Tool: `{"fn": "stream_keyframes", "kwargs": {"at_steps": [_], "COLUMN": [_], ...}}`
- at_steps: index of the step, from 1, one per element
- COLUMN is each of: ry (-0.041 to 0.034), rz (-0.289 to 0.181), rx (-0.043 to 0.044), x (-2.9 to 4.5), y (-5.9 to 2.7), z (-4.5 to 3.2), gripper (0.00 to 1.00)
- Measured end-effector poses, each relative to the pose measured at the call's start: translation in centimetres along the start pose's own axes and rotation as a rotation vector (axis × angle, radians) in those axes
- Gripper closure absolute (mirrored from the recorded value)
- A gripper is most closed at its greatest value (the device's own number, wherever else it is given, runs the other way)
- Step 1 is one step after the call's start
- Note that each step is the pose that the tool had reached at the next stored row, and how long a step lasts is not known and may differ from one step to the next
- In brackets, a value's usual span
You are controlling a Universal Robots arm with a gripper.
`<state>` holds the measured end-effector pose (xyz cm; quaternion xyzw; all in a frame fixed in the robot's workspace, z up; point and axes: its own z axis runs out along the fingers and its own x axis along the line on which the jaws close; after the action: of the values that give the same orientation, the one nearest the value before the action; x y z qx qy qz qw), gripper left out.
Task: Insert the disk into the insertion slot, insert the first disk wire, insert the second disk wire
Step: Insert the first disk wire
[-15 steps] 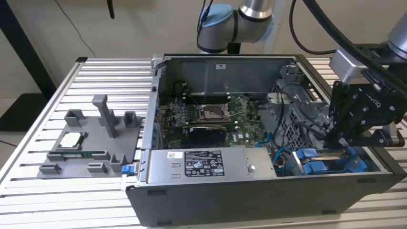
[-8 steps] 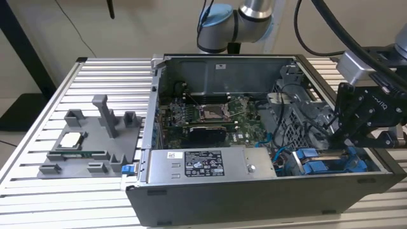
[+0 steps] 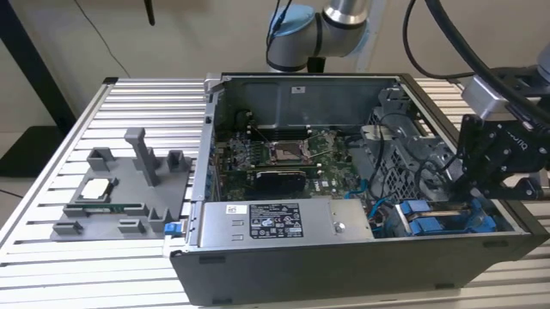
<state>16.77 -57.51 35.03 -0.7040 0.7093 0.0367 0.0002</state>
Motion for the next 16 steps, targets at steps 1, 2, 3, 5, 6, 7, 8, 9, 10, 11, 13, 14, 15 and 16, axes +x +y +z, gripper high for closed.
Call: {"fn": "stream_keyframes", "kwargs": {"at_steps": [1,2,3,5,6,7,8,9,10,11,13,14,15,16], "ry": [0.0002,0.0004,0.0005,0.0007,0.0008,0.0006,0.0006,0.0010,0.0011,0.0011,0.0011,0.0010,0.0008,0.0008], "rz": [-0.001,-0.002,-0.003,-0.005,-0.005,-0.007,-0.008,-0.009,-0.010,-0.010,-0.010,-0.010,-0.010,-0.010], "rx": [-0.0001,-0.0001,-0.0002,-0.0002,-0.0003,-0.0004,-0.0004,-0.0005,-0.0005,-0.0005,-0.0005,-0.0005,-0.0005,-0.0005], "x": [-0.15,-0.30,-0.46,-0.73,-0.82,-0.87,-0.87,-0.87,-0.84,-0.77,-0.60,-0.52,-0.50,-0.48], "y": [-0.12,-0.24,-0.34,-0.51,-0.56,-0.60,-0.61,-0.61,-0.62,-0.62,-0.63,-0.63,-0.63,-0.63], "z": [0.11,0.22,0.32,0.48,0.55,0.63,0.68,0.68,0.69,0.70,0.71,0.73,0.79,0.83], "gripper": [0.81,0.81,0.81,0.81,0.81,0.81,0.81,0.81,0.81,0.81,0.81,0.81,0.81,0.81]}}
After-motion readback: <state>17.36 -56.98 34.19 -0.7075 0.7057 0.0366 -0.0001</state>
